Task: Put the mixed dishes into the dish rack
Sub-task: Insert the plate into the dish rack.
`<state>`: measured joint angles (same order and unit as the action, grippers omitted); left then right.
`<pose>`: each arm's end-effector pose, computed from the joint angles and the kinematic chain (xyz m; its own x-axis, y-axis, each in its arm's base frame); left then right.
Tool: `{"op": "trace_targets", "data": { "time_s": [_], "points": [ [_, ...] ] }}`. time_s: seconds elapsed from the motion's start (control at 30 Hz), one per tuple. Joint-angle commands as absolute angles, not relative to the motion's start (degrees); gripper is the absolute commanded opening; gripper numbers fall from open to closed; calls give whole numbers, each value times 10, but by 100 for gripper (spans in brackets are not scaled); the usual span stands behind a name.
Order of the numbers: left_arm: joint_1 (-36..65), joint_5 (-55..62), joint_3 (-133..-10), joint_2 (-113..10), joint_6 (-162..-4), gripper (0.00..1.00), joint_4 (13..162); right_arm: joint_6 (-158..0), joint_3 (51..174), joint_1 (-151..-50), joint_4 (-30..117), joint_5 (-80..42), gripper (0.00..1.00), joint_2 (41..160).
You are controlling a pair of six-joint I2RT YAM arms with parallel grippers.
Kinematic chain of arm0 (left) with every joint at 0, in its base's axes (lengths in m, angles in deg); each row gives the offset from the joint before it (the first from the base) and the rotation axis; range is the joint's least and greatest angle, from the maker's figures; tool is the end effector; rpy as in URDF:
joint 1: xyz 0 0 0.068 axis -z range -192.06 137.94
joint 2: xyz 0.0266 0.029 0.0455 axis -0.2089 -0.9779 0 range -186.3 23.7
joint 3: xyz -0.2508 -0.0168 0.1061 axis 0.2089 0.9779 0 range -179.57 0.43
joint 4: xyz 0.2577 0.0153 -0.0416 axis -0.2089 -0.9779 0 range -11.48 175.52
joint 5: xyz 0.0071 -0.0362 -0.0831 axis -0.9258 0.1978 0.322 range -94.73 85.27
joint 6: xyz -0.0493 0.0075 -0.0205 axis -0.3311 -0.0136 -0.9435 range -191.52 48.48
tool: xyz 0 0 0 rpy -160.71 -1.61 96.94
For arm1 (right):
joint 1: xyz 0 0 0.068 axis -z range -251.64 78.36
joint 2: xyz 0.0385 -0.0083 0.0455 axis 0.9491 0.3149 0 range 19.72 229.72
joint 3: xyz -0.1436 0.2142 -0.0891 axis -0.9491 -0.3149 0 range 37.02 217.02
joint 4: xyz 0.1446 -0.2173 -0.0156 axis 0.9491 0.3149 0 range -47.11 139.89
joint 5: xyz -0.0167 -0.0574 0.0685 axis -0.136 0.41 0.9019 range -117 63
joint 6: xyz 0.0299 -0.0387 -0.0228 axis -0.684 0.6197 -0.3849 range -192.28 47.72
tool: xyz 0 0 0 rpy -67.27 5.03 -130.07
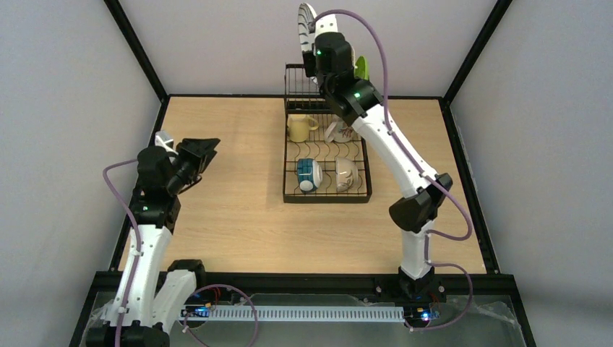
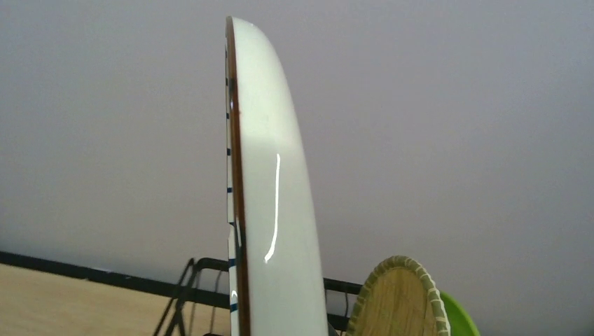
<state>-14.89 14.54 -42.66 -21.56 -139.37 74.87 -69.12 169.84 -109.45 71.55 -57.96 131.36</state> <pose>0.1864 -0.0026 0.3279 -0.3380 -0.8921 -0.2997 -0.1016 0.3512 -0.9308 0.3493 0.2477 0.4898 -0.0958 -0.1342 -0.9863 -0.1282 0.9843 -0.1215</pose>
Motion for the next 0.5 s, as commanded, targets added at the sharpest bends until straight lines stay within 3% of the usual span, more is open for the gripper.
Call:
{"op": "trace_targets", "data": {
  "time_s": [0.0, 0.47],
  "points": [
    [-151, 148, -429, -214, -1295, 99, 632, -646, 1734, -1096, 607, -675, 0, 1334],
    [-126, 115, -419, -237, -1246, 99, 603, -619, 1744, -1107, 563, -791, 0, 1401]
  ]
}}
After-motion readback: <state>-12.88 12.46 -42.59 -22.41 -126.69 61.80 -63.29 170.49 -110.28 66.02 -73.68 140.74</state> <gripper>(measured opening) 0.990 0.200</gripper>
